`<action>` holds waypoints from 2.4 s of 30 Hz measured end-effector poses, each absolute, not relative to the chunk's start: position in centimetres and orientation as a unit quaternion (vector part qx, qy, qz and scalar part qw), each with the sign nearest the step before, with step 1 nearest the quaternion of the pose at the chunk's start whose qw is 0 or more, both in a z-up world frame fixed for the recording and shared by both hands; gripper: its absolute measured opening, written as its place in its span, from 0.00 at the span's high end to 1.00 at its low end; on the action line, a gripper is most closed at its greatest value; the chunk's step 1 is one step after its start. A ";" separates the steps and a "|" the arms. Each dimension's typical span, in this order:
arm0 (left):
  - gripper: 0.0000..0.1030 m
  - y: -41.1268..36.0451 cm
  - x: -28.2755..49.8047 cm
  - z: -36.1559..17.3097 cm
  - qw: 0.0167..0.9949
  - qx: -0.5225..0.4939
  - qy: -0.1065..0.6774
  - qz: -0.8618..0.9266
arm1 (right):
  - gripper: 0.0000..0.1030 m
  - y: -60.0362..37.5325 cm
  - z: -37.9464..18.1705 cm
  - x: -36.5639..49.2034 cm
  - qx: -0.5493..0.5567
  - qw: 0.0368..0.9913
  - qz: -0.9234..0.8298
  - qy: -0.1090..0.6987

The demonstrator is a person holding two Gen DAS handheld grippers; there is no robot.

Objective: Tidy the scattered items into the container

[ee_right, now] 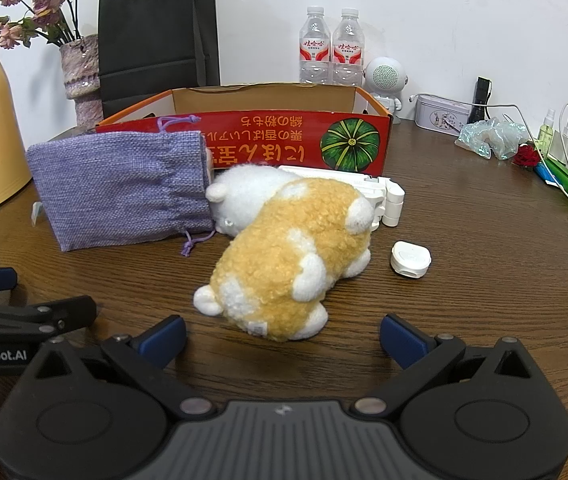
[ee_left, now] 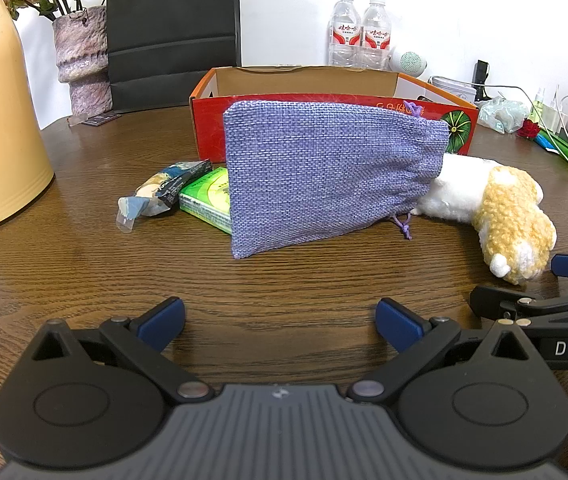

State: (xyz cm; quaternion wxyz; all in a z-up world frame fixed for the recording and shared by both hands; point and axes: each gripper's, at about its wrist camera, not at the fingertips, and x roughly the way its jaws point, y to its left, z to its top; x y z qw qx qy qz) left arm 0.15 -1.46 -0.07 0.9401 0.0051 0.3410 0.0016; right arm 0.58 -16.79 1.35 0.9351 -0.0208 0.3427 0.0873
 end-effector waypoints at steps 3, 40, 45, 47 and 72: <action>0.00 -1.6 0.1 -0.1 0.940 0.004 0.341 0.003 | 0.00 -16.8 1.3 0.6 -0.021 0.935 0.087 0.343; 0.00 2.2 3.6 4.9 0.959 0.038 0.248 -0.130 | 0.01 -17.5 4.8 1.0 0.016 0.948 0.118 0.297; 0.96 2.5 7.2 4.8 0.937 0.005 0.305 -0.173 | 0.46 -17.6 3.2 4.5 0.025 0.937 0.090 0.337; 0.96 2.6 6.9 4.7 0.936 0.003 0.299 -0.185 | 0.56 -18.5 3.1 4.3 0.038 0.935 0.099 0.339; 0.92 2.7 40.5 6.3 0.850 -0.114 0.491 -0.150 | 0.58 -18.2 9.8 31.7 -0.040 0.924 0.134 0.356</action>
